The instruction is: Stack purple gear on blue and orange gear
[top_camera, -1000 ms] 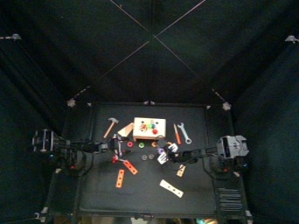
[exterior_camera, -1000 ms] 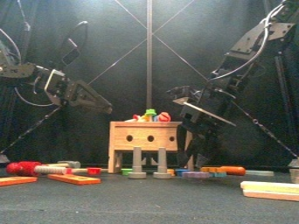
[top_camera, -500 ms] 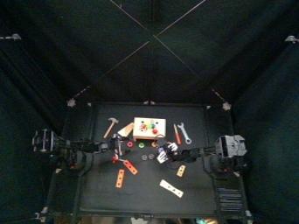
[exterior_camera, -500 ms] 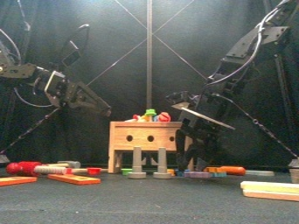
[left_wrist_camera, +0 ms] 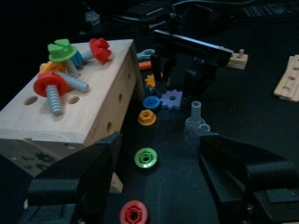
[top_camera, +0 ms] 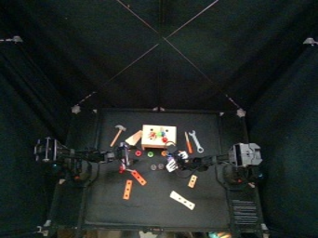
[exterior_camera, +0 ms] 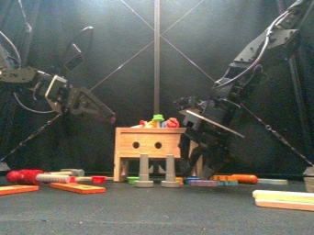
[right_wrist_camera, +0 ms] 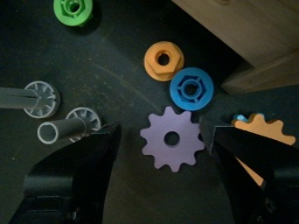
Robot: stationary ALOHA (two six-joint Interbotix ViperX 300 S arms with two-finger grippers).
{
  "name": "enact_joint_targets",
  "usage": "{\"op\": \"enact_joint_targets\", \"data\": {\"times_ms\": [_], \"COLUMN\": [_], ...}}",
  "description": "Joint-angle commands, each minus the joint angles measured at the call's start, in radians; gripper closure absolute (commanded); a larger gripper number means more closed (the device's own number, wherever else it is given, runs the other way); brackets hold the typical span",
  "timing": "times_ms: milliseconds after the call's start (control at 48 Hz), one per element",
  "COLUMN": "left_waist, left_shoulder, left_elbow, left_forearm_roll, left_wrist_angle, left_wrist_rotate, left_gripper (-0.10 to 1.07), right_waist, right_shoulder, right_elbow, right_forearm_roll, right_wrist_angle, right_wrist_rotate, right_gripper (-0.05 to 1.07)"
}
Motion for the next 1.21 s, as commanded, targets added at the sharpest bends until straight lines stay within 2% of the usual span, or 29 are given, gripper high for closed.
{"op": "enact_joint_targets", "data": {"times_ms": [0, 500, 1188], "left_waist": [0.000, 0.000, 0.000], "left_shoulder": [-0.005, -0.003, -0.005], "left_elbow": [-0.009, -0.009, -0.009], "left_forearm_roll": [-0.003, -0.003, -0.003], "left_wrist_angle": [-0.005, -0.003, -0.005], "left_wrist_rotate": [0.002, 0.002, 0.002], "left_gripper": [0.03, 0.03, 0.03], "right_waist": [0.017, 0.037, 0.038], "right_shoulder": [-0.023, -0.080, 0.006], "right_elbow": [-0.006, -0.008, -0.012], "right_forearm_roll": [0.023, 0.009, 0.023], "right_wrist_angle": [-0.008, 0.057, 0.057], "right_wrist_rotate": [0.002, 0.000, 0.002], "right_gripper": [0.03, 0.03, 0.05]}}
